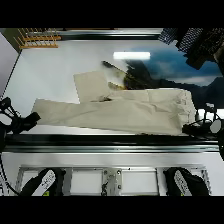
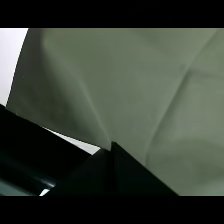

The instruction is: Fold the clothes and pants, and hang the long-sleeved shirts on hangers.

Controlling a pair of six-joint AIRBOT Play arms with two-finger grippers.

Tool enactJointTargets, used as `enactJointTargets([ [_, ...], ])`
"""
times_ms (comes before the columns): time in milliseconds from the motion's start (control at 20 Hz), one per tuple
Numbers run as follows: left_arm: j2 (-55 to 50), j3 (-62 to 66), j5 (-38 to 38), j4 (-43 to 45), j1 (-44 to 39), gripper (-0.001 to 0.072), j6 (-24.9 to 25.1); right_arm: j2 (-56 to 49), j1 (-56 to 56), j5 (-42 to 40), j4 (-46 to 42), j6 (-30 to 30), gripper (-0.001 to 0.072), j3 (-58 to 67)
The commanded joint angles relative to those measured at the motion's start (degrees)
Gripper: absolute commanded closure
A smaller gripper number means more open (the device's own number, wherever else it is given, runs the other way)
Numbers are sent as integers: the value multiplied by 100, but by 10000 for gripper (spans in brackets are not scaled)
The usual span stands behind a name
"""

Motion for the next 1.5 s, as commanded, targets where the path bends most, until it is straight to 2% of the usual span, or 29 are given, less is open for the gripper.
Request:
enactJointTargets([
  [0,424,-470,2,35,238,703,20,50,-2,203,-636,-9,692,-212],
  [250,717,-470,-531,17,232,702,262,50,-2,426,-693,-7,682,-212],
  [300,756,-470,-660,15,232,624,376,50,-2,459,-693,17,680,-210],
  [350,813,-468,-721,4,232,291,382,50,-2,498,-688,17,609,-208],
  [400,907,-461,-734,-17,232,129,382,50,-2,501,-691,9,315,-199],
  [450,1023,-404,-748,-31,232,134,378,52,-2,501,-702,7,86,-155],
  [550,1276,-181,-752,-258,229,134,378,96,-2,501,-704,17,80,149],
  [650,1436,162,-726,-599,98,134,382,236,-2,481,-684,348,79,654],
  [800,999,728,-577,-876,-573,134,378,431,4,118,-326,616,80,1237],
  [950,-118,1408,-94,-920,-1626,134,264,529,11,-240,376,612,80,1335],
  [1100,-1759,2468,227,-920,-2527,134,203,509,11,-232,839,577,80,1335],
  [1300,-4098,4374,-442,-929,-3025,134,-20,509,11,-125,925,505,80,1335],
  [1450,-5071,5248,-767,-999,-3169,134,-227,509,11,-20,925,505,80,1335],
])
